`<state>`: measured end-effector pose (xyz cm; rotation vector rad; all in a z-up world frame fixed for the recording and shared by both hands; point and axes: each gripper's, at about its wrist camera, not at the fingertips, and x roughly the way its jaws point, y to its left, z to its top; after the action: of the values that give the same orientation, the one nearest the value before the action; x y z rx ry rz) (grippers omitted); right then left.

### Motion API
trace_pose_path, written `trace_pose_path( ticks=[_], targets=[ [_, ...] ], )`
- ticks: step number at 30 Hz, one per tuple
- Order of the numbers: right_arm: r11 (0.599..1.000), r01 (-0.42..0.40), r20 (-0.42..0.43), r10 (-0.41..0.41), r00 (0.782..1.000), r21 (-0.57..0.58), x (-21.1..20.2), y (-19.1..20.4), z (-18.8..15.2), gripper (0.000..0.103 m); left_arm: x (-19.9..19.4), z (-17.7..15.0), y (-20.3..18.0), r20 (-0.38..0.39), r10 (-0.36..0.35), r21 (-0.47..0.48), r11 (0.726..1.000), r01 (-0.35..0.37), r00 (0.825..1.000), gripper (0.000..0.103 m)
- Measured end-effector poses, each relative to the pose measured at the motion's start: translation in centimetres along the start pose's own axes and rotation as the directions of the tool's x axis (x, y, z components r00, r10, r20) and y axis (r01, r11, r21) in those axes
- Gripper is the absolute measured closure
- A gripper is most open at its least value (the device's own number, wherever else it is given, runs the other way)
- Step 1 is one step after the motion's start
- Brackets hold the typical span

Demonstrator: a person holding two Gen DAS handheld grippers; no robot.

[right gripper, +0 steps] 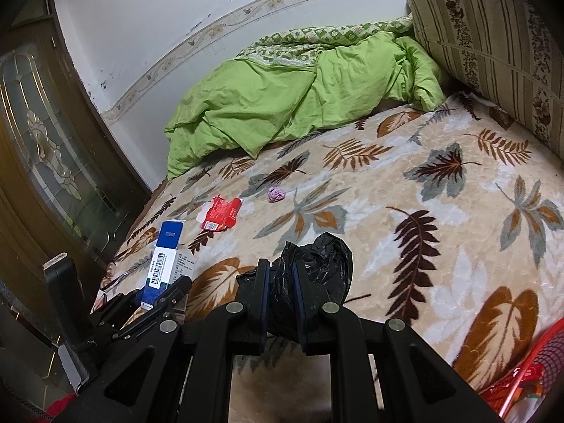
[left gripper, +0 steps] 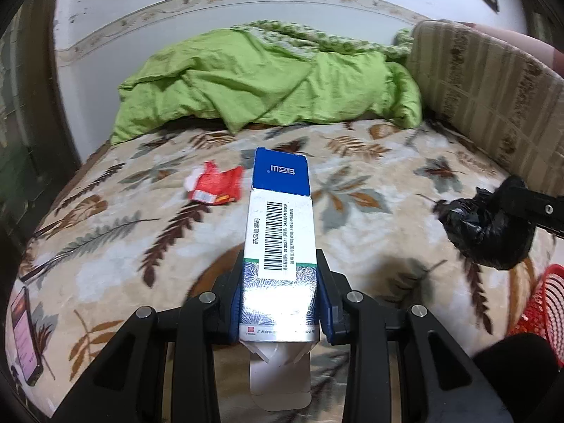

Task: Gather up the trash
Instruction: 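Lift the blue-white box with the left tool while the right tool lifts the black bag, then carry both items over the red wastebasket and open both tools to drop them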

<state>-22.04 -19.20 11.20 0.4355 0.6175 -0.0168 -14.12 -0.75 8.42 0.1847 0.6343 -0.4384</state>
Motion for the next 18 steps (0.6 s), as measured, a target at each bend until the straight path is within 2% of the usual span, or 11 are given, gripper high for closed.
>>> trace_pose_path(
  ticks=[2, 4, 7, 10, 13, 18],
  targets=[
    [1.000, 0.011, 0.007, -0.011, 1.000, 0.009, -1.0, -0.6, 0.0, 0.090, -0.6, 0.1, -1.5, 0.010, -0.030, 0.036, 0.999, 0.030, 1.000, 0.070],
    [0.999, 0.021, 0.014, -0.021, 1.000, 0.027, -2.2, -1.5, -0.1, 0.090, -1.1, 0.2, -3.0, 0.007, -0.089, 0.065, 0.994, 0.088, 0.996, 0.070],
    [0.997, 0.051, 0.031, -0.053, 0.998, 0.052, -5.0, -3.2, -0.4, 0.090, -2.0, 0.7, -6.1, -0.006, -0.191, 0.110, 0.975, 0.191, 0.982, 0.070],
    [0.990, 0.113, 0.060, -0.119, 0.991, 0.088, -9.0, -6.0, -1.1, 0.090, -2.9, 1.2, -10.1, -0.038, -0.302, 0.172, 0.937, 0.303, 0.953, 0.070],
    [0.971, 0.180, 0.077, -0.193, 0.978, 0.158, -12.9, -9.3, -1.9, 0.090, -3.7, 1.5, -14.4, -0.096, -0.413, 0.225, 0.877, 0.424, 0.906, 0.070],
    [0.918, 0.281, 0.072, -0.312, 0.947, 0.281, -18.6, -14.6, -4.2, 0.090, -4.7, 1.5, -21.4, -0.209, -0.561, 0.266, 0.756, 0.598, 0.801, 0.070]
  ],
)
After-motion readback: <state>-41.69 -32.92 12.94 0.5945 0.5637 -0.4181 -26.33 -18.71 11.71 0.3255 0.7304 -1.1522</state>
